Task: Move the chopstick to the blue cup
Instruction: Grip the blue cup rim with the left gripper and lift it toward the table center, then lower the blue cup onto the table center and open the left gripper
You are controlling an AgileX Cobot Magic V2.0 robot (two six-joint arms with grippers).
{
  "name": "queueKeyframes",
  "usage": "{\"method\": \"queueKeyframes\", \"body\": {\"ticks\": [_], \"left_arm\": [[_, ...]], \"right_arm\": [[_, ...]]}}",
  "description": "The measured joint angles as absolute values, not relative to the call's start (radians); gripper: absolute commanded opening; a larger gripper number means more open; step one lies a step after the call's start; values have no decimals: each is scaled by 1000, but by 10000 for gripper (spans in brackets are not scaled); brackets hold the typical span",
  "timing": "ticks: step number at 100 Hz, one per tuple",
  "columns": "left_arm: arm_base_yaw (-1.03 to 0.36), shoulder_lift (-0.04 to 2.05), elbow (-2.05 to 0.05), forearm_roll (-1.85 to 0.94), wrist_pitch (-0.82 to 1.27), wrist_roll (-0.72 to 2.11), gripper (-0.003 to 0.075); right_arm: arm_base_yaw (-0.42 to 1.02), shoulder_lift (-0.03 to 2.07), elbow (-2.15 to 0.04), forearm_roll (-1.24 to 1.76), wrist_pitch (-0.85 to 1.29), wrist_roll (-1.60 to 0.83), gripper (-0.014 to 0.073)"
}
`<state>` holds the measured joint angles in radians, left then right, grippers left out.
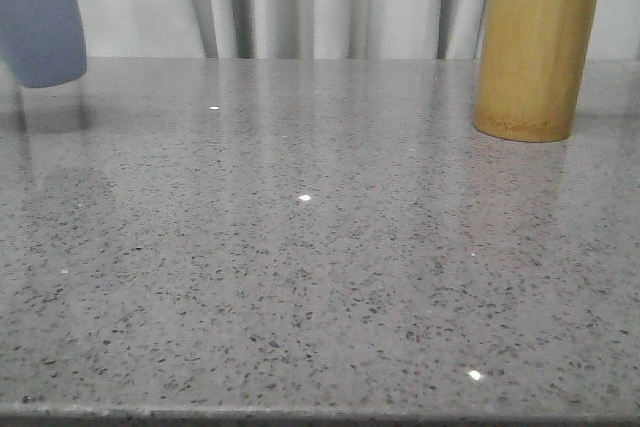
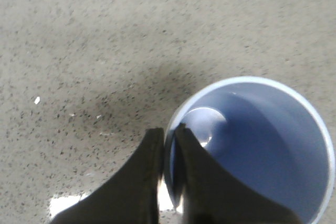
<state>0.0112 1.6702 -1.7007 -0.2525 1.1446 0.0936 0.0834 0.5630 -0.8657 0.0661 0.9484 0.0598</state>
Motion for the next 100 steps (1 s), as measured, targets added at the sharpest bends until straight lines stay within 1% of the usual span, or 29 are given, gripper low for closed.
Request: {"method": "queueKeyframes", "body": {"ticks": [14,28,61,82,100], "left_arm": [[-58,1670,-1748,-253,1161,94,-19],[-159,1684,-1794,-260,1164,70,-19],[-363,1830,-1939,-254,1214,0,-19],[-448,1909,-2015,-185,1241,-35,-19],[-469,1949,-2029,-173,1247,-48,-19]], "right_arm": [[83,563,-866,66,948,60,602],[83,563,-866,66,948,60,602],[83,563,-866,66,948,60,602],[83,563,-866,66,948,60,602],[83,563,-866,66,948,60,602]]}}
